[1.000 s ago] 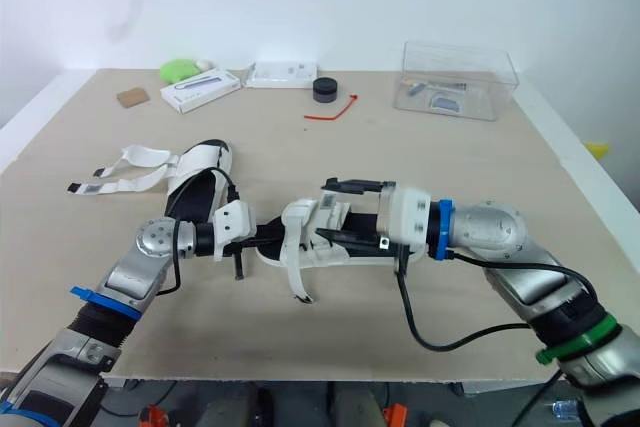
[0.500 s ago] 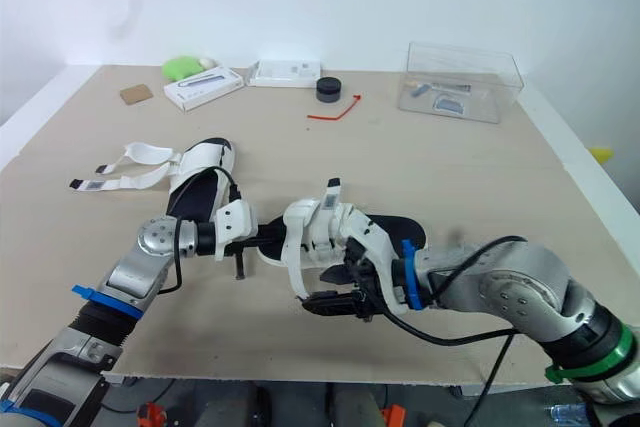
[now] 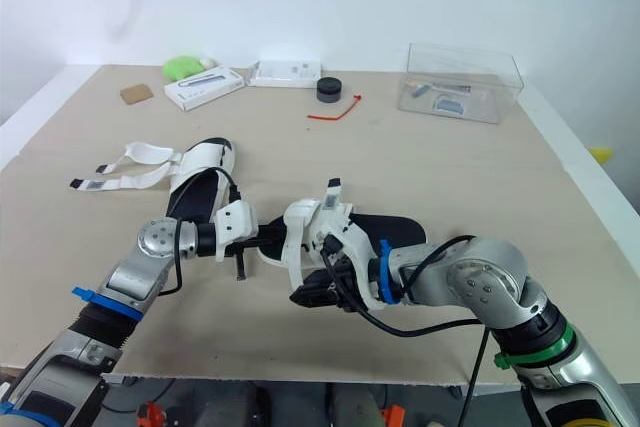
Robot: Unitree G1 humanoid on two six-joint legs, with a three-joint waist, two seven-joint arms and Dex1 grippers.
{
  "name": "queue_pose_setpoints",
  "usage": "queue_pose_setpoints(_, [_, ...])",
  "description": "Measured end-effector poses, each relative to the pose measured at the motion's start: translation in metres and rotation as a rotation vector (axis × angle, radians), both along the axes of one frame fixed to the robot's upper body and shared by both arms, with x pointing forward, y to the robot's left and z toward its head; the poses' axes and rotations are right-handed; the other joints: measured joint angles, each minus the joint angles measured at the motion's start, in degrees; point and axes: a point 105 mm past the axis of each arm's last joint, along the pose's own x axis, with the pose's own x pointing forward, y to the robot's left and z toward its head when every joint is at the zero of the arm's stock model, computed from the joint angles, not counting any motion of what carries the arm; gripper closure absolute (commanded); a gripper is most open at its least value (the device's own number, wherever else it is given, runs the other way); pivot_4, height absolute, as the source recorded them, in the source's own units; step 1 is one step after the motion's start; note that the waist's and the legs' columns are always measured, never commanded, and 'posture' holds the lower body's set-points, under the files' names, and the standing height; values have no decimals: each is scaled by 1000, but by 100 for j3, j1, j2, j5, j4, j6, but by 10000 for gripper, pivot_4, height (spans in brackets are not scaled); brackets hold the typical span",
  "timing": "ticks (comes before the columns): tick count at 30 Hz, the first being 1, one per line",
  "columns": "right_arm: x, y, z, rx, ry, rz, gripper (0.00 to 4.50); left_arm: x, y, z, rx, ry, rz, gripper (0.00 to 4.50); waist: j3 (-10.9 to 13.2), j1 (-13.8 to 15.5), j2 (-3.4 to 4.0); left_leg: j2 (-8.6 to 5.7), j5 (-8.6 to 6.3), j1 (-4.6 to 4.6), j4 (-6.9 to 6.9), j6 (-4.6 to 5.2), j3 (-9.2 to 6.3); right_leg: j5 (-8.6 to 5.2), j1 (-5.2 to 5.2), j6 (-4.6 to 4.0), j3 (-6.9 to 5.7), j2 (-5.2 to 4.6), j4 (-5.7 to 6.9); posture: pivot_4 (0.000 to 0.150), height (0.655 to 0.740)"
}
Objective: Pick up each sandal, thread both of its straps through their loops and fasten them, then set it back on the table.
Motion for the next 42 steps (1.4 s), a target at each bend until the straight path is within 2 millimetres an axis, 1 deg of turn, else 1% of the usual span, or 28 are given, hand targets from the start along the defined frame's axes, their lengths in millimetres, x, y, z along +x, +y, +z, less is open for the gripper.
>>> queue_pose_setpoints(1, [3, 1, 0, 6, 16, -8, 44355, 0, 0, 0, 0, 0, 1, 45000, 0, 1, 0, 0, 0, -1, 0, 0, -1, 1, -1, 1, 0, 2, 0, 1500, 7400])
queue_pose_setpoints(5, [6, 1, 4, -3, 30, -10, 44355, 0, 0, 0, 0, 1, 1, 45000, 0, 0, 0, 0, 0, -2, 0, 0, -4, 1, 0, 2, -1, 2, 0, 1500, 7400])
queue_pose_setpoints(12, [7, -3, 2, -11, 79, -29, 44355, 0, 0, 0, -3, -1, 5, 45000, 0, 0, 1, 0, 0, -3, 0, 1, -5, 1, 0, 4, -1, 2, 0, 1500, 7400])
queue_pose_setpoints(13, [12, -2, 12, 43, 124, -36, 44355, 0, 0, -1, -6, -1, 10, 45000, 1, -8, 1, 0, 0, -1, 0, 1, 2, 4, -1, 1, 2, 3, 0, 1500, 7400])
queue_pose_setpoints(14, [14, -1, 15, 54, 122, -38, 44355, 0, 0, -1, -7, -1, 10, 45000, 1, -9, 2, 0, 0, -1, 1, 1, 3, 5, -1, 0, 2, 3, 0, 1500, 7400])
queue_pose_setpoints(15, [20, 1, 26, 97, 125, -43, 44355, 0, 0, -1, -8, -1, 14, 45000, 1, -12, 2, 0, 1, 1, 1, 2, 4, 6, 0, -1, 3, 3, 1, 1500, 7400])
queue_pose_setpoints(16, [31, 4, 45, 154, 109, -55, 44355, 0, 0, -1, -10, -2, 16, 45000, 1, -16, 3, 0, 5, 0, 1, 10, 4, 7, 0, -4, 3, 6, 0, 1500, 7400])
queue_pose_setpoints(17, [35, 5, 55, 180, 97, -61, 44355, 0, -1, -1, -11, -2, 17, 45000, 1, -16, 3, -1, 6, 1, 1, 11, 2, 7, 1, -5, 3, 14, 1, 1500, 7400])
queue_pose_setpoints(18, [45, 8, 69, 210, 91, -71, 44355, 0, 0, -2, -12, 1, 19, 45000, 1, -17, 3, 0, 6, 2, 1, 11, 3, 8, 1, -5, 4, 18, 0, 1500, 7400])
queue_pose_setpoints(20, [63, 8, 90, 244, 85, -115, 44355, 0, -1, -2, -16, -1, 20, 45000, 0, -21, 2, 0, 8, 0, 1, 14, -1, 10, 2, -6, 4, 24, 0, 1500, 7400])
queue_pose_setpoints(22, [69, 8, 94, 254, 101, -131, 44355, 0, -2, -2, -17, 0, 18, 45000, -1, -13, 0, -1, 6, -8, -1, 16, -10, 10, 1, 2, 4, 23, 0, 1500, 7400])
queue_pose_setpoints(25, [75, 6, 83, 237, 164, -160, 44355, -1, -3, -1, -18, -3, 12, 45000, -2, -10, 1, -5, -3, -14, -2, 30, -8, 22, -1, -21, 5, 18, 0, 1500, 7400])
queue_pose_setpoints(27, [77, 4, 73, 202, 203, -182, 44355, -1, -3, -1, -20, -4, 11, 45000, -1, -9, 2, -10, -4, -20, -2, 32, -7, 22, -4, -18, 4, 10, -1, 1500, 7400])
queue_pose_setpoints(31, [73, 1, 61, 152, 269, -174, 44355, -1, -3, -1, -22, -2, 15, 45000, -1, -11, 2, -12, -4, -19, -1, 32, -1, 26, -5, -10, 3, 3, -4, 1500, 7400])
queue_pose_setpoints(33, [72, 0, 60, 144, 282, -168, 44355, -2, -3, -2, -23, -2, 17, 45000, -1, -11, 2, -11, -4, -18, -1, 32, -2, 24, -5, -6, 2, 3, -4, 1500, 7400])
queue_pose_setpoints(35, [71, 0, 59, 141, 284, -167, 44355, -2, -3, -2, -23, -3, 17, 45000, -1, -11, 2, -9, -4, -17, -1, 32, -5, 9, -4, 17, 2, 6, -4, 1500, 7400])
queue_pose_setpoints(42, [70, -5, 53, 139, 298, -180, 44355, -2, -3, -2, -23, -2, 15, 45000, -1, -12, 3, -9, -4, -18, -1, 32, -5, 10, -4, 13, 3, 10, -4, 1500, 7400])
